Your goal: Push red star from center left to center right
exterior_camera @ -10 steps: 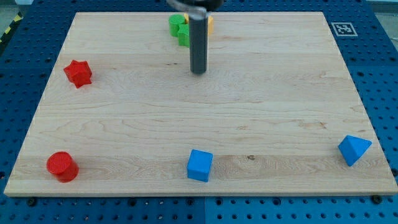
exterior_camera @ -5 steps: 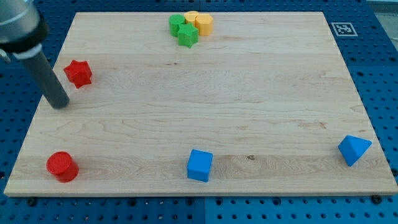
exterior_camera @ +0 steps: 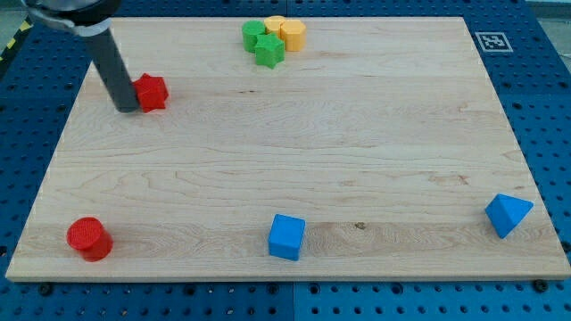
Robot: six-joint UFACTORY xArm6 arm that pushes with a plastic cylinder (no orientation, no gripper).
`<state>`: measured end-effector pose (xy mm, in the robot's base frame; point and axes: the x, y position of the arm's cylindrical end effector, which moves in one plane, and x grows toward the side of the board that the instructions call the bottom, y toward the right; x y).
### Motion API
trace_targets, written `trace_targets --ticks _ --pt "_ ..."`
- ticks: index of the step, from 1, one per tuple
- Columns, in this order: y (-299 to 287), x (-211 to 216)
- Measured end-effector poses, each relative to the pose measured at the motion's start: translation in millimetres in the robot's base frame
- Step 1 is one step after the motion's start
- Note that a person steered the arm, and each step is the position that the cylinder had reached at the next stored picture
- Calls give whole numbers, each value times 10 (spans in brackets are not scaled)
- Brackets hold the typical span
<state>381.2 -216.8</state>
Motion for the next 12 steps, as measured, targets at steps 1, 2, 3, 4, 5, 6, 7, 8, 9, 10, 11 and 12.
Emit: trace_targets --ticks 1,2,3,4,5,6,7,8,9,10,11,12 --pt "10 -272" --pt "41 -373" --pt "231 -258" --pt "489 -11" --pt "787 -10" --pt "1098 -118" --pt "1384 -231" --pt "1665 -401" --pt "1910 -547" --pt "2003 -562" --pt "2150 -542" --pt "2376 -319"
